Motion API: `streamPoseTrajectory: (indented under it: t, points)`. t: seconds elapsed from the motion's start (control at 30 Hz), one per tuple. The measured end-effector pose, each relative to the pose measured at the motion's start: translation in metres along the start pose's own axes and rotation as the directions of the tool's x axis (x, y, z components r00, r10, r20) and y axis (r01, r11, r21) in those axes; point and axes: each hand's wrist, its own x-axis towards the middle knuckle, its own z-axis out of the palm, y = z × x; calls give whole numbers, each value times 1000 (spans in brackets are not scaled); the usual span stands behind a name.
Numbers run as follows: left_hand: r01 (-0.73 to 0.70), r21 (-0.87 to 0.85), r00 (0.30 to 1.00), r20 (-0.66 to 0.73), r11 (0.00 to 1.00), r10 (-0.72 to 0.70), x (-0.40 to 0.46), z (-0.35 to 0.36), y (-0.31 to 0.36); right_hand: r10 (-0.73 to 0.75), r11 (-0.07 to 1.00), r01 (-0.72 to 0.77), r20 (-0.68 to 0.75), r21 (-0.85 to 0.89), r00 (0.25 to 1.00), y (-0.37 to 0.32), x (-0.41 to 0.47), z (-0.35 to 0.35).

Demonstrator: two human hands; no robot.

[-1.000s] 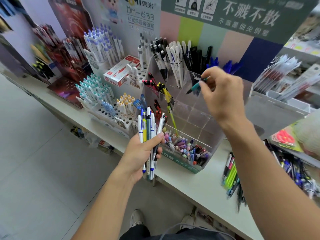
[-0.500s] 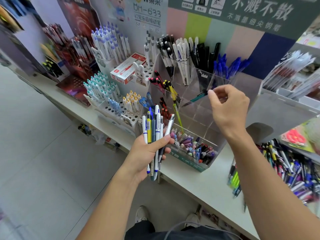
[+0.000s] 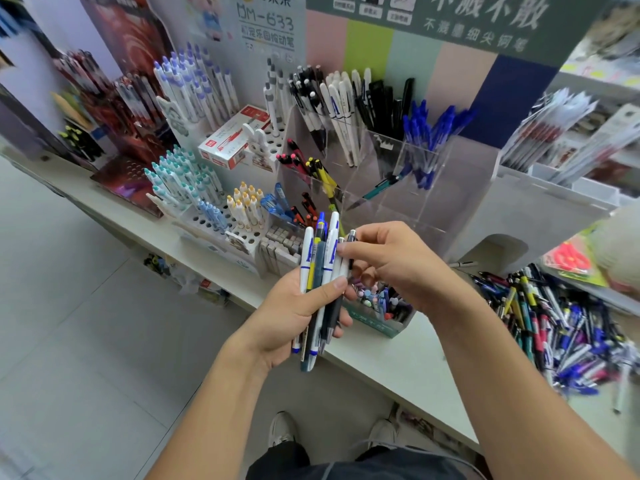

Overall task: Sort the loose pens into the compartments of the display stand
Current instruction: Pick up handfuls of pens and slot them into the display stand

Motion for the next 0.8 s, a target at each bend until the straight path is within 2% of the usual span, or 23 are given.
streamPoseTrajectory:
  t: [0.07,0.17,0.27,0.4,0.5,0.57,0.67,0.73,0.8]
  points:
    - [0,-29,999,-33,1000,-1,0,1,1,3,998,0,-48,64,999,0,0,-2]
    - [7,-70,995,-103,998,-14,3,-1,2,-54,983,85,-191,161,980,-4,-1,-13]
    - [2,39,995,-103,999,2,8,-6,7,-155,969,203,-293,139,943,-11,-4,-23]
    - [-49,232,998,-37,971,59,16,-4,17,-256,958,273,-169,88,952,-28,-4,-24]
    - [-74,138,995,-54,988,82,20,2,27,-343,938,347,-167,-2,924,-52,0,-34]
    - [-88,-3,987,-134,996,87,24,1,33,-443,891,453,-281,-34,851,-73,3,-42]
    - [-132,-129,975,-195,983,105,31,-6,44,-575,799,590,-431,-114,695,-109,15,-46]
    - [-146,-169,975,-194,975,112,34,-10,51,-627,758,625,-472,-186,620,-131,34,-45]
    - [-147,-180,977,-183,973,114,36,-14,57,-654,738,631,-487,-241,579,-150,58,-41]
